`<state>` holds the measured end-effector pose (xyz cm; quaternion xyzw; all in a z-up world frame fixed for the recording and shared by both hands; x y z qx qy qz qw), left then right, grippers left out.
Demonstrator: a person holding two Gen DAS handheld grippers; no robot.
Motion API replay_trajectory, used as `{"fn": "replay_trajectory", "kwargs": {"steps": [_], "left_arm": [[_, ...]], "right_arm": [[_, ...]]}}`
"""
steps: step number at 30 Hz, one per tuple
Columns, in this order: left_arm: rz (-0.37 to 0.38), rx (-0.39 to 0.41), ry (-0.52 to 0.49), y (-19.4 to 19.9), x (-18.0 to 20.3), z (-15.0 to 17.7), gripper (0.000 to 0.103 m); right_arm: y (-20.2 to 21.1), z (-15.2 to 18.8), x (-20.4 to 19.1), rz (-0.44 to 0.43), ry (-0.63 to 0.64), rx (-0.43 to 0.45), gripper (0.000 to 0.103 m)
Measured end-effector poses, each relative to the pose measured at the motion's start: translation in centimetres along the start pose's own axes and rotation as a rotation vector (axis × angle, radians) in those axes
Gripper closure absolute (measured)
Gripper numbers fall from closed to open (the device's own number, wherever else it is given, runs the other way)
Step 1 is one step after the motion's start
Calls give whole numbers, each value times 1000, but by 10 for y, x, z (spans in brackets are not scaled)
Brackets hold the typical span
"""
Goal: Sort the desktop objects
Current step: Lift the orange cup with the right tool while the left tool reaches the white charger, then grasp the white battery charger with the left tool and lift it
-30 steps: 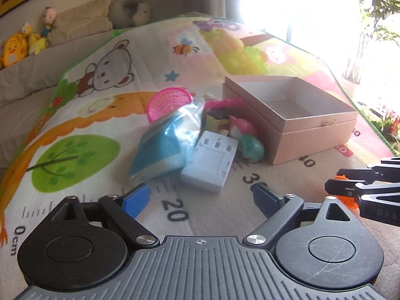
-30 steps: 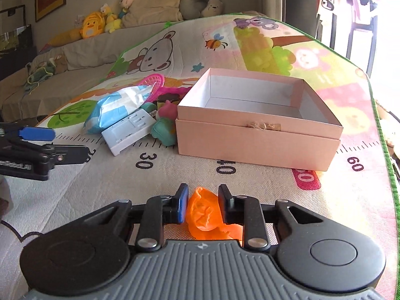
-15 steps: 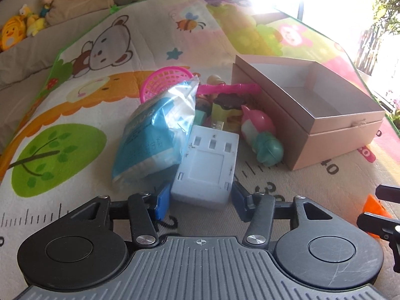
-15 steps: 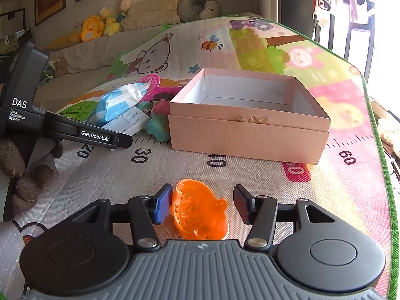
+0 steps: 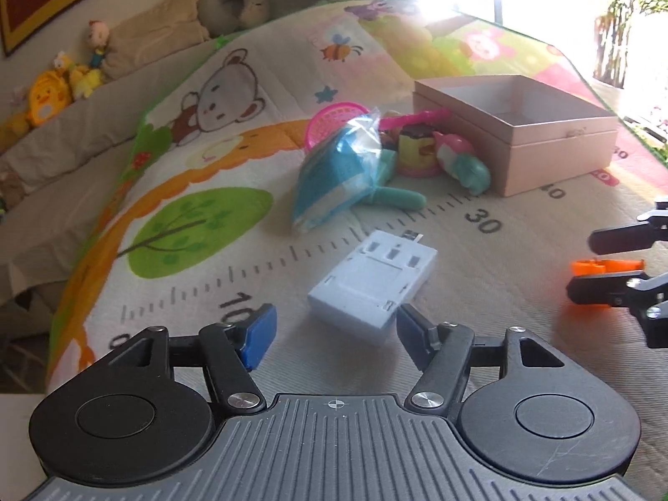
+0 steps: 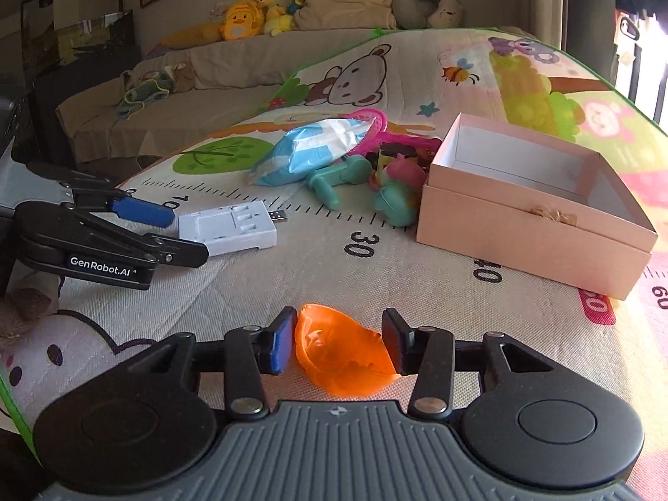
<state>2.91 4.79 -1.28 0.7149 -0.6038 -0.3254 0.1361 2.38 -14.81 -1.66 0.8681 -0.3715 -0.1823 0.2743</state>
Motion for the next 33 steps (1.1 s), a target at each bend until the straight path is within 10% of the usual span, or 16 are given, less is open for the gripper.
{"fn": "replay_trajectory", "kwargs": {"steps": [4, 8, 20, 33], "left_arm": [[-70, 3, 50, -11, -14, -8, 26], [90, -3, 177, -3, -9, -15, 5], [21, -61, 167, -39, 16, -30, 18], [150, -37, 59, 10, 28, 7, 18]], "right_arm": [[6, 2, 14, 89, -1, 13, 38], [10, 7, 30, 129, -46, 22, 24], [11, 14, 25, 100, -33, -2, 18], [5, 19, 21, 81, -33, -37, 17]]}}
Point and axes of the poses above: each gripper's, at about its wrist camera, not at the fingertips, and y roughly against the way its jaws point, x to its right, z to its underside, the point moved 6 cm from there along -y, roughly the way its jaws point, and after that the axes turned 10 degrees about -z, right-handed, at the moved point
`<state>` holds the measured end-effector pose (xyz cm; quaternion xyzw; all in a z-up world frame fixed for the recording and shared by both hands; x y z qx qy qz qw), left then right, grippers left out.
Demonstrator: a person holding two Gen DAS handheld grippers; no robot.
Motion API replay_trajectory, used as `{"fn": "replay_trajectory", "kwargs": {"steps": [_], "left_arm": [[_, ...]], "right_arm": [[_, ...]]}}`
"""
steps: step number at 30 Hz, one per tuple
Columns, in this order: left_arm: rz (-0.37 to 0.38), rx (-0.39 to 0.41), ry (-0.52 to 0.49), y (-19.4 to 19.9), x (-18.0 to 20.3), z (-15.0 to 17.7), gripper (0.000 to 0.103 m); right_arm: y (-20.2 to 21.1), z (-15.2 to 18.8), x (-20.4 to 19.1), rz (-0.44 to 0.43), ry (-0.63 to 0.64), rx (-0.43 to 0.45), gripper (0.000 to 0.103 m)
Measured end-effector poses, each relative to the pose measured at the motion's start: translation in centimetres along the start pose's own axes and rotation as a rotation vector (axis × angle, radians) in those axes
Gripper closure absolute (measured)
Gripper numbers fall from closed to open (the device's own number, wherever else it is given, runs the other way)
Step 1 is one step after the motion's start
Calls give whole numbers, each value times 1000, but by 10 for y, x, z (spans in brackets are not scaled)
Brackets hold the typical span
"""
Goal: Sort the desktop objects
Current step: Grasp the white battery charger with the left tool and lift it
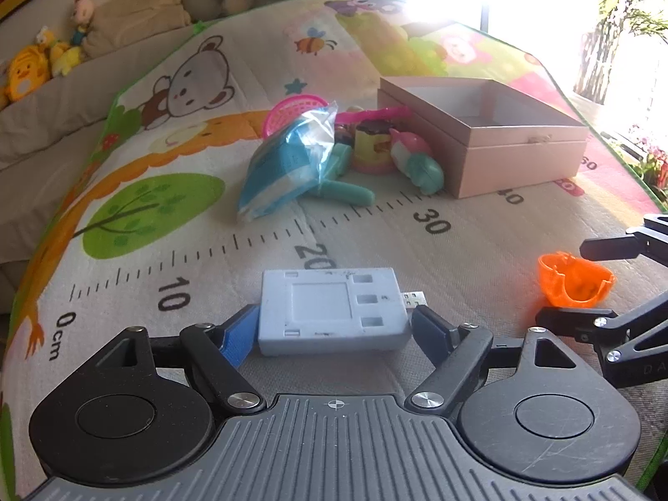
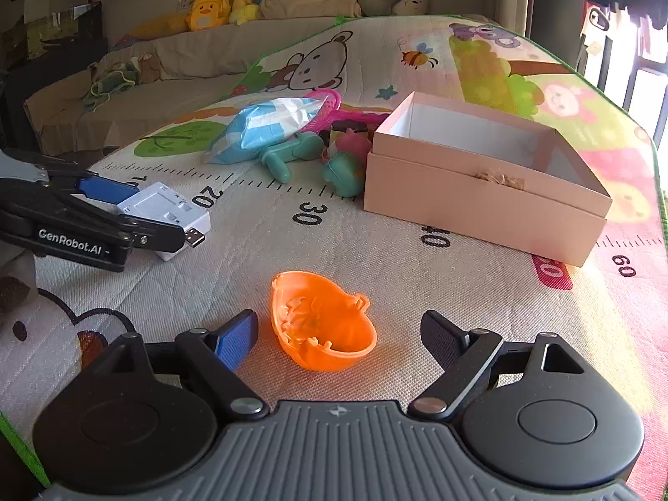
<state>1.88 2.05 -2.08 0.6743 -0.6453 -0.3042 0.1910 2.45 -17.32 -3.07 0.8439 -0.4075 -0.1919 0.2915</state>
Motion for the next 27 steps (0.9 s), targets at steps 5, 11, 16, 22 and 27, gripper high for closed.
{"fn": "replay_trajectory", "kwargs": {"steps": [5, 11, 16, 22, 27], "left_arm": [[0, -22, 27, -6, 0, 4, 12], [0, -70, 49, -14, -2, 7, 1], [10, -67, 51, -14, -1, 10, 0], [-4, -61, 68, -13, -2, 4, 0], [-39, -26, 45, -15, -1, -4, 19]], "right_arm": [[0, 0, 0, -2, 0, 1, 17], [0, 1, 0, -16, -1, 11, 17], [-2, 0, -1, -17, 1, 7, 17], [-1, 0, -4, -15, 14, 12, 22], [2, -2, -11, -44, 29, 7, 57]]}}
Point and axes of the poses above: each gripper's, at about its wrist camera, not at the fingertips, and y roughly against the way its jaws point, x to its right, z to its underside, the point moved 6 cm from there along -y, roughly the way its jaws point, and after that the axes turned 10 degrees about -z, right-handed, at the moved point
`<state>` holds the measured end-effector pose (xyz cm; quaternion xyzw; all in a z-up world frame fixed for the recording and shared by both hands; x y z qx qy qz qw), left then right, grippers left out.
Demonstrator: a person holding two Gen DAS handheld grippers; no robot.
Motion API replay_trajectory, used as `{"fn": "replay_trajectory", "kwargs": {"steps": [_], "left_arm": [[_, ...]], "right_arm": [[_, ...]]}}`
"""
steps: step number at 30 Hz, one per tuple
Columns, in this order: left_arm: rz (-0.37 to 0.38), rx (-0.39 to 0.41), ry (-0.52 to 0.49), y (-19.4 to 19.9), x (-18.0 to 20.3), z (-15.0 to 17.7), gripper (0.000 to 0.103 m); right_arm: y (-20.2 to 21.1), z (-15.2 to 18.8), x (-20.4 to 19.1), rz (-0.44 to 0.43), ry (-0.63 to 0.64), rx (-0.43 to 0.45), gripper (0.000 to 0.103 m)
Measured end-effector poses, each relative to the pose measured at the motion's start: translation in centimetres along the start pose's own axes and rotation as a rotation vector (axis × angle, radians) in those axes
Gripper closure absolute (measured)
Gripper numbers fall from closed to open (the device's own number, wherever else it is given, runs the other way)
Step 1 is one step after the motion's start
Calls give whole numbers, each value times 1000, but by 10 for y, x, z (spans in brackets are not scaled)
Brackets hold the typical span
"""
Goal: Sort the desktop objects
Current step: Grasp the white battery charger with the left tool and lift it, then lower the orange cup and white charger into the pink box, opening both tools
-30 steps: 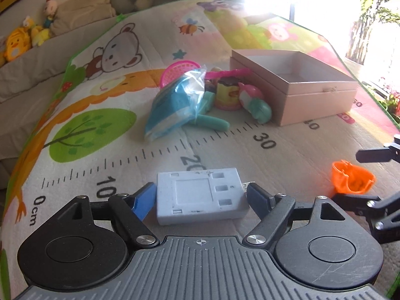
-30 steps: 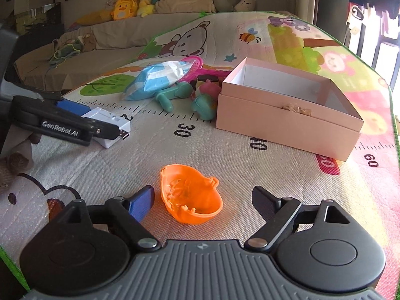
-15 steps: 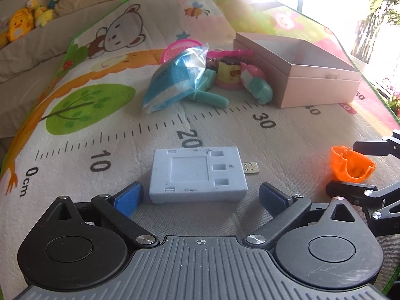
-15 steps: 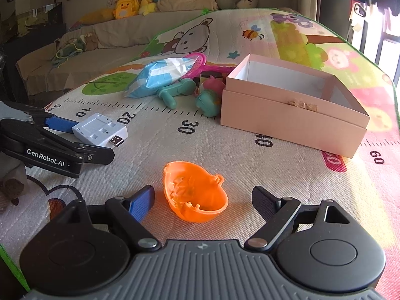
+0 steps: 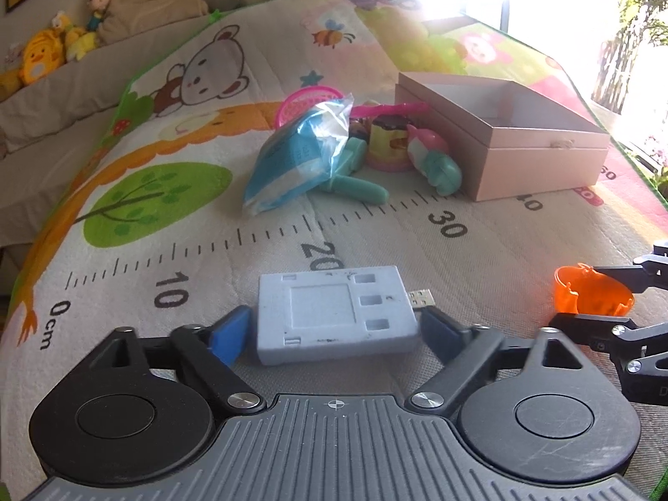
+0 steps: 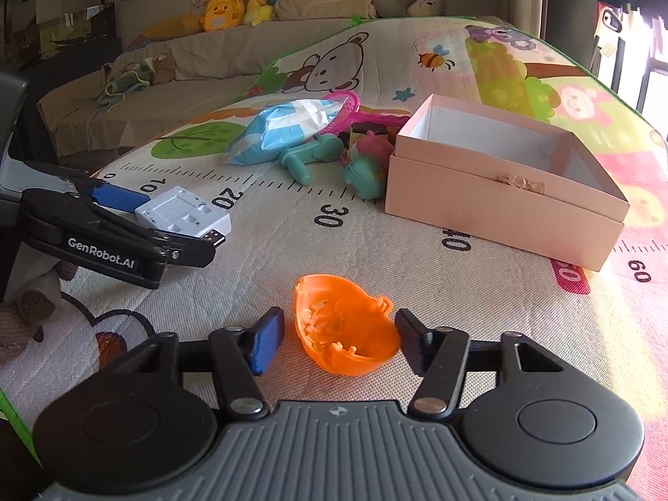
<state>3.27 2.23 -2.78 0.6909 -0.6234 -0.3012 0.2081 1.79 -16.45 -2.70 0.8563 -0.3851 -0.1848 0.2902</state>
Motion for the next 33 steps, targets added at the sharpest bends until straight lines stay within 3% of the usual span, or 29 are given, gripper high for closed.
{"fn": "replay_trajectory", "kwargs": {"steps": [5, 9, 14, 18, 20, 22, 23, 26, 28, 30, 33], "left_arm": [[-13, 32, -26, 10, -3, -2, 20], [62, 100, -25, 44, 4, -19, 20], [116, 301, -89, 80, 31, -91, 20], [158, 391, -116, 64, 71, -152, 20], [209, 377, -115, 39, 94, -182, 16], [197, 348, -88, 16, 101, -199, 13], [180, 338, -64, 7, 96, -203, 12], [157, 334, -7, 1, 70, -188, 4], [92, 337, -25, -2, 48, -162, 3], [23, 317, -61, -10, 34, -134, 2], [-29, 225, -83, -27, 17, -92, 2]], "right_arm": [[8, 1, 3, 9, -9, -3, 57], [33, -10, 14, -25, -31, -1, 57], [104, -72, 43, 94, 47, 177, 57], [131, -126, 90, 170, -1, 290, 57], [121, -151, 119, 170, -54, 294, 57], [101, -170, 144, 114, -87, 281, 55], [89, -176, 156, 107, -111, 262, 47], [64, -177, 176, 185, -115, 220, 44], [56, -169, 172, 188, -96, 210, 44], [48, -156, 157, 209, -64, 199, 44], [27, -132, 110, 192, 41, 170, 45]]}}
Point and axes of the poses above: each gripper's, at about its wrist camera, not at the fingertips, and y roughly against the way its jaws point, x to its right, z to its underside, the point moved 6 cm from there along -y, roughly the way its jaws point, and after that the axes turned 10 degrees about -z, right-handed, at the moved point
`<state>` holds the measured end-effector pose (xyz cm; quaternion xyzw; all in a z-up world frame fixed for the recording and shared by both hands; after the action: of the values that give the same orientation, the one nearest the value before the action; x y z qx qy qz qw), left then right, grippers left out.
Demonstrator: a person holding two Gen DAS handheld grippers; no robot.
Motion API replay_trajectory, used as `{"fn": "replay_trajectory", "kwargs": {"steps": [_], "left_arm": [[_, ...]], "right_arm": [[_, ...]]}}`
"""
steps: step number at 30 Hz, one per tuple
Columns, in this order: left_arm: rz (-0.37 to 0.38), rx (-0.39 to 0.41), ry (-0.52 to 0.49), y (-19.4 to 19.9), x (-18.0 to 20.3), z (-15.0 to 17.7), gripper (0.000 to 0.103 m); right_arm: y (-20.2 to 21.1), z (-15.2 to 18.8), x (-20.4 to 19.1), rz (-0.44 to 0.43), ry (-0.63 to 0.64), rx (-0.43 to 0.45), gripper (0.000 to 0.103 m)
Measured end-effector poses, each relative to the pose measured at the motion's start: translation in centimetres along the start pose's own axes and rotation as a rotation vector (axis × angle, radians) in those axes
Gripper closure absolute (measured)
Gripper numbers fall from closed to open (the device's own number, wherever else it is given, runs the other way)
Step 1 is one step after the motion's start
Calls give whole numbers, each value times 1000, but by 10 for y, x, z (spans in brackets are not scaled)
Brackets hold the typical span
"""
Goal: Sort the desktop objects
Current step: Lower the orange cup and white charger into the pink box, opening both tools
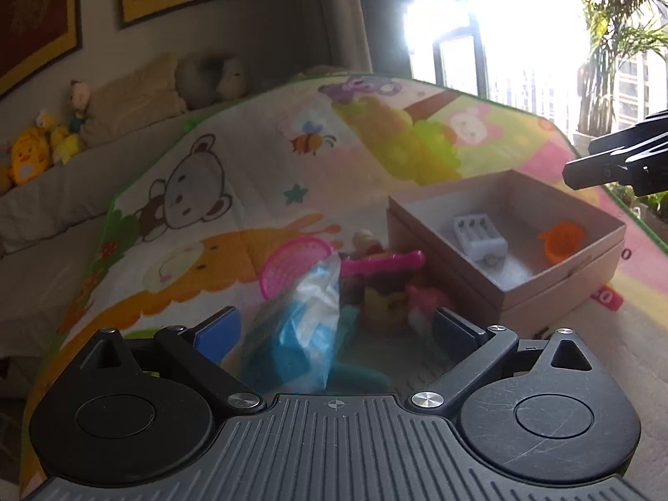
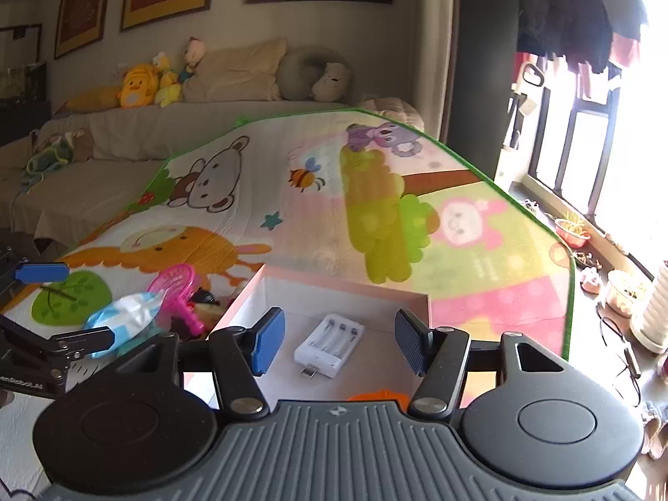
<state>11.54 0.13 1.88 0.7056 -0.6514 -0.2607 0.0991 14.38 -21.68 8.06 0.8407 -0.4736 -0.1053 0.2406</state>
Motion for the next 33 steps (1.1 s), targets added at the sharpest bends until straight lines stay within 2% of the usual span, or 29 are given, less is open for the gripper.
{"fn": "replay_trajectory", "kwargs": {"steps": [1, 3, 6, 8, 10, 13, 17, 19, 22, 23, 25, 29, 30, 32, 33], "left_arm": [[-10, -23, 5, -1, -4, 10, 2], [-30, -55, 46, 2, -18, 30, 2], [-80, -79, 150, 7, -45, 45, 2], [-95, -89, 217, 9, -60, 49, 1], [-94, -103, 258, 9, -69, 54, 1], [-82, -101, 277, 11, -73, 57, 1], [-73, -90, 310, 12, -78, 58, 0], [-75, -90, 319, 11, -80, 58, 0], [-79, -90, 331, 11, -82, 58, 0], [-79, -91, 332, 11, -82, 58, 0], [-79, -91, 329, 11, -82, 58, 0], [-71, -95, 306, 11, -75, 56, 0], [-63, -96, 301, 12, -73, 55, 0], [-43, -96, 282, 12, -64, 52, 0], [-35, -94, 270, 13, -59, 51, 0]], "right_arm": [[-3, 8, -19, -13, 46, -7, 46], [-10, 25, -64, -38, 180, -23, 63], [-31, 44, -119, -36, 368, -79, 65], [-50, 48, -142, -10, 431, -98, 65], [-70, 47, -155, 32, 485, -102, 65], [-100, 42, -162, 139, 564, -105, 65], [-134, 39, -157, 195, 579, -167, 65], [-142, 41, -152, 204, 569, -193, 65], [-136, 43, -149, 174, 531, -200, 70], [-129, 43, -150, 136, 502, -201, 71], [-110, 43, -152, 42, 420, -203, 72], [-60, 41, -146, -268, 106, -221, 72], [-49, 43, -142, -312, 56, -211, 72], [-35, 49, -128, -307, 4, -192, 71], [-29, 53, -117, -262, -10, -175, 71]]}}
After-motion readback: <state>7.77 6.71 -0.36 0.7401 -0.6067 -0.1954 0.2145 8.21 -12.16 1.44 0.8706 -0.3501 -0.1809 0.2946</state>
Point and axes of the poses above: each gripper's, at about its wrist camera, not at the fingertips, and y roughly against the way its jaws point, x to its right, z to its underside, the point moved 6 cm from there along -y, roughly the way its jaws point, and after that the axes turned 10 degrees about -z, right-handed, at the moved point
